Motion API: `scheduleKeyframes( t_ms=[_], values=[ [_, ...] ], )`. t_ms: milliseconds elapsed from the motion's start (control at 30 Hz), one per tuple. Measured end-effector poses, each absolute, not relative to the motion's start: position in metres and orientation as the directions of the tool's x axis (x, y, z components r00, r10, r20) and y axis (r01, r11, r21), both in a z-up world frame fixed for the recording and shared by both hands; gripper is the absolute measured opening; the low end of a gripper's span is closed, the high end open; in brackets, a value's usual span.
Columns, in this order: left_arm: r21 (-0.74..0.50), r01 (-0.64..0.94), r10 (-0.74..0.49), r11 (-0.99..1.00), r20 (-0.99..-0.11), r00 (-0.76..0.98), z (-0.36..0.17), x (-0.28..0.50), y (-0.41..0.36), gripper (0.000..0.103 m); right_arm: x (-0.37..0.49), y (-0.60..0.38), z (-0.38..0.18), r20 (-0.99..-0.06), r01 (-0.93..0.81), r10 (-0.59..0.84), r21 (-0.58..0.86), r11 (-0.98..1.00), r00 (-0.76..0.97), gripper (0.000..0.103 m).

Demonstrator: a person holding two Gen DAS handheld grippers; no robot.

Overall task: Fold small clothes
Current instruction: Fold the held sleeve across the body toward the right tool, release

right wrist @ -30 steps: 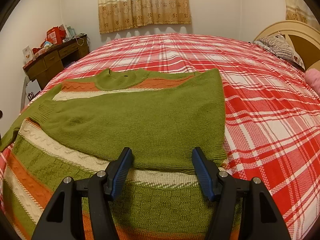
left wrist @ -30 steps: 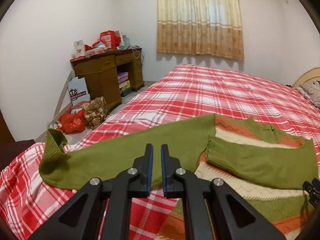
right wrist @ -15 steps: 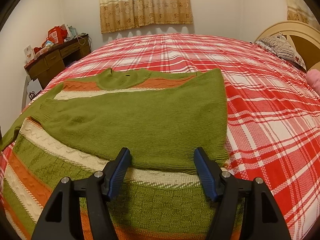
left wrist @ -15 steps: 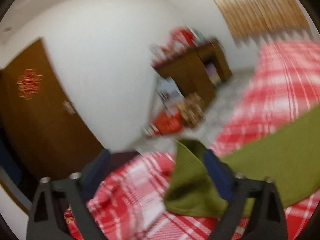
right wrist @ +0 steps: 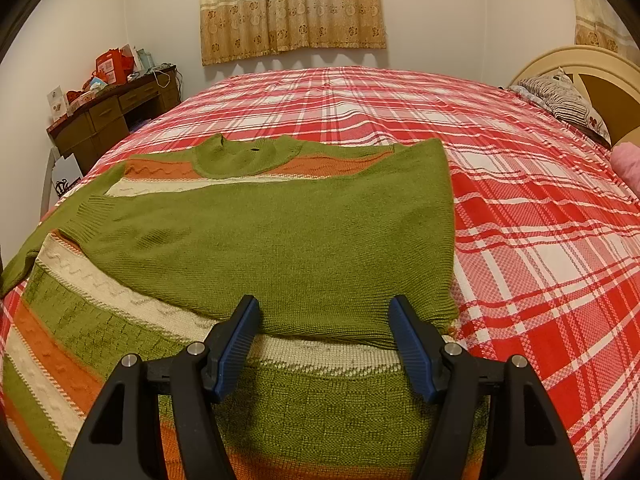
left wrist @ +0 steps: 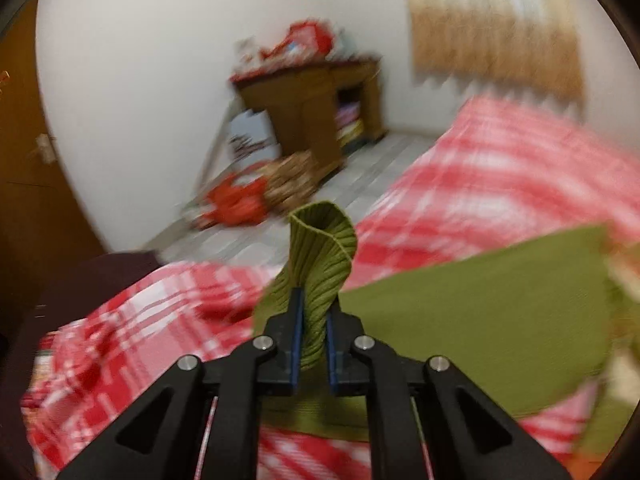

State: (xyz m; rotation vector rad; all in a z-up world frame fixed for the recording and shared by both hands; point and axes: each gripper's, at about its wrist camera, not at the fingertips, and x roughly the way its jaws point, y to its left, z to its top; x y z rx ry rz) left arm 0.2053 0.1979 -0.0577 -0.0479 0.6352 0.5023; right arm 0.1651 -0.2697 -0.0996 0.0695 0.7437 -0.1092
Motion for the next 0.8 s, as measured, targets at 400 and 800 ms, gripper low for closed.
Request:
scheduleKeyframes(
  t_ms=[400, 800],
  values=[
    [-0.103, 0.036, -0.089, 0.994, -0.566, 0.819, -0.053, 0.19, 0.051, 0.01, 0.166, -0.27, -0.1, -0.679, 0.124, -0.074, 0.025, 0.992, 0.731, 0.068],
    [-0.075, 0.085, -0.113, 0.994, -0.699, 0.706, -0.08, 0.196, 0.027, 0.027, 0.167, -0.267, -0.096, -0.694, 0.126, -0.087, 0.005, 0.992, 0.714, 0.069]
  ],
)
